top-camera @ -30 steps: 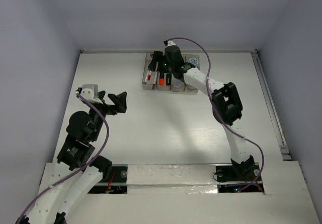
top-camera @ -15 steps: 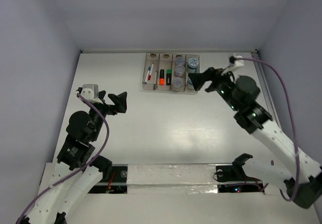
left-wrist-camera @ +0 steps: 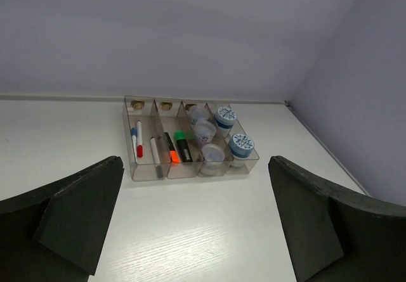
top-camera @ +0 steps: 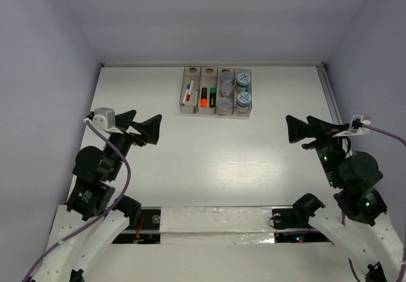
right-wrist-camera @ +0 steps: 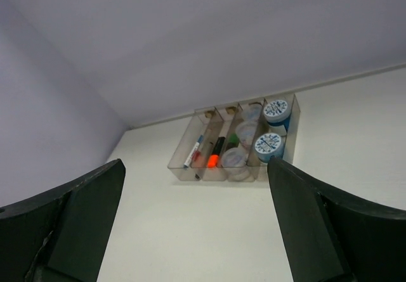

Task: Sort the stationery into containers
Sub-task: Reset both arms

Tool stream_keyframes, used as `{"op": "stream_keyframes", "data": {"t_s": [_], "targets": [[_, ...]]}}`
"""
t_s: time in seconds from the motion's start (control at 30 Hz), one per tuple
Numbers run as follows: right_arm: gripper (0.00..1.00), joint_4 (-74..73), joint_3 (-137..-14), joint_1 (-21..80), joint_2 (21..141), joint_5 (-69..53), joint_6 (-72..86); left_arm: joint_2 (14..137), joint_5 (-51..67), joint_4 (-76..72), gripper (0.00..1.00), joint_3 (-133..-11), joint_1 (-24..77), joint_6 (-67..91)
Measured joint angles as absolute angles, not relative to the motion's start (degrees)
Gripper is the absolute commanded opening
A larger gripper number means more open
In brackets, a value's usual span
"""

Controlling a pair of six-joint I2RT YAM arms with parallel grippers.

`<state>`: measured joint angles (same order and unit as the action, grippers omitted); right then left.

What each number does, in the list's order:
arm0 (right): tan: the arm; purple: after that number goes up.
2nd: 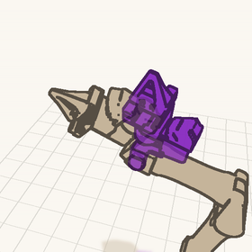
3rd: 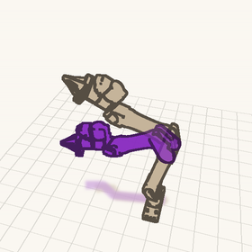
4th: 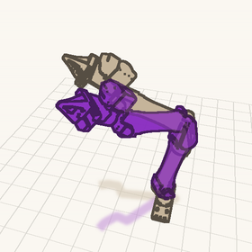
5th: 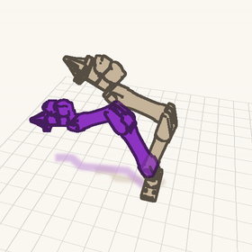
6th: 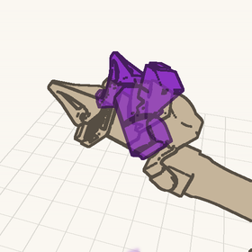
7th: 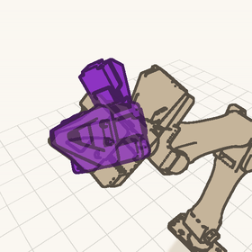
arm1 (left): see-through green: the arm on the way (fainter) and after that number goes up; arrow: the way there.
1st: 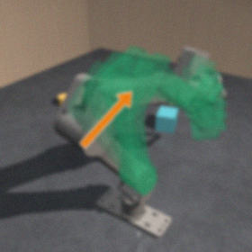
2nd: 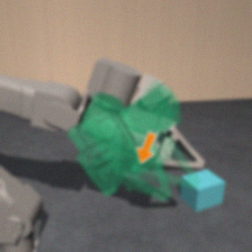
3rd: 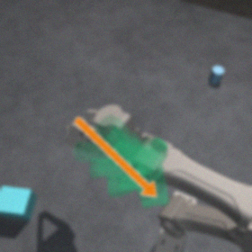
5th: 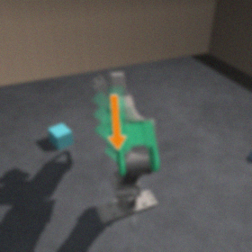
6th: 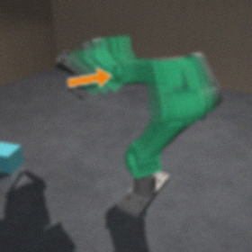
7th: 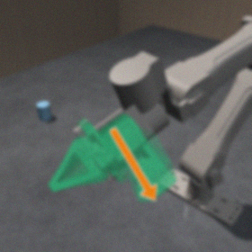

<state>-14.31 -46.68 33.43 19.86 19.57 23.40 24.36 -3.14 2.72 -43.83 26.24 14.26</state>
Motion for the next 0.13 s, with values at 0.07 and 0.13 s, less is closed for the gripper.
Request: {"op": "stream_keyframes", "data": {"t_s": [0.07,0.13], "targets": [[1.00,-15.51,-46.17,33.43,20.25,19.88,23.53,24.38,-2.59,2.33,0.99,-43.83,26.24,14.68],[1.00,-16.84,-46.04,33.43,21.12,19.94,23.55,24.75,-1.93,2.33,0.99,-43.86,26.24,14.92]]}}
